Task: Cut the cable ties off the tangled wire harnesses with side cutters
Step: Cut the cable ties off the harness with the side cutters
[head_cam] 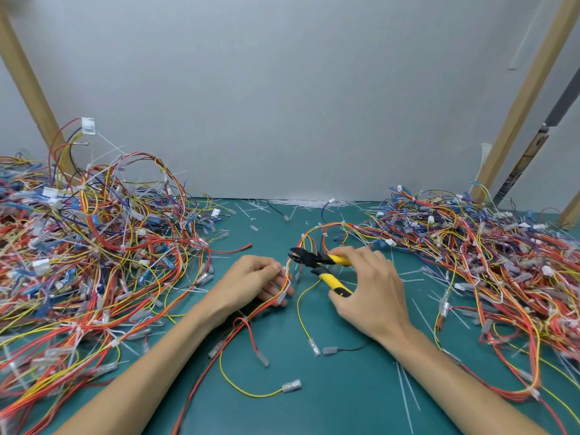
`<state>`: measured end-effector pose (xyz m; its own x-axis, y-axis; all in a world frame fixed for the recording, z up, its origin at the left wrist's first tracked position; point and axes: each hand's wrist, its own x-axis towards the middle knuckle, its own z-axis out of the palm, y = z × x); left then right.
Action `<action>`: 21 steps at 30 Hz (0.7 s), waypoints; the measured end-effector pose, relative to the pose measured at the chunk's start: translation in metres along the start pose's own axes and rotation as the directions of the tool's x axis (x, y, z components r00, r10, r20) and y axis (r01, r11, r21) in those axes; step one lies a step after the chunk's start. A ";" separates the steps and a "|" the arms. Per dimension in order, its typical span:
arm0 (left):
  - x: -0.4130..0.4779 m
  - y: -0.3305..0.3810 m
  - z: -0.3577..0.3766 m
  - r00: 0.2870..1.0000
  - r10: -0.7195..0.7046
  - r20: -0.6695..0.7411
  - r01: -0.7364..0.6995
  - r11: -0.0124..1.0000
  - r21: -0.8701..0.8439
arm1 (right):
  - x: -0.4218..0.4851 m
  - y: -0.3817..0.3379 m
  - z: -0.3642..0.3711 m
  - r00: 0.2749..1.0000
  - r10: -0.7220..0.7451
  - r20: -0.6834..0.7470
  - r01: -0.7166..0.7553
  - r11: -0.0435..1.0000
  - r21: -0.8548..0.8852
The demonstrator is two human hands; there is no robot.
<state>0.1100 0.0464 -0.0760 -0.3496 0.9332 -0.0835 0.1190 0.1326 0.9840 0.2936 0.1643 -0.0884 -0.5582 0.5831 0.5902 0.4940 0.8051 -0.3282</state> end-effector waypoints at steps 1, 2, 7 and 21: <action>0.001 0.001 -0.001 1.000 -0.023 -0.010 0.023 0.999 -0.043 | 0.000 0.000 0.001 1.000 -0.007 0.009 0.007 1.000 -0.026; 0.002 0.000 -0.001 0.999 -0.033 -0.023 0.032 0.998 -0.061 | 0.000 0.001 0.001 1.000 -0.006 0.018 0.007 0.999 -0.046; 0.001 -0.010 0.007 0.979 0.060 -0.194 -0.037 0.992 0.119 | 0.001 0.000 0.000 0.999 0.010 0.046 -0.007 0.998 -0.065; -0.001 -0.011 0.011 0.934 0.222 -0.279 -0.117 0.930 0.349 | -0.002 -0.003 0.002 0.993 -0.115 0.039 0.120 0.982 -0.148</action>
<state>0.1194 0.0481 -0.0889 -0.5598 0.8078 0.1844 0.4755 0.1309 0.8699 0.2921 0.1607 -0.0899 -0.6369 0.4900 0.5951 0.5167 0.8443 -0.1421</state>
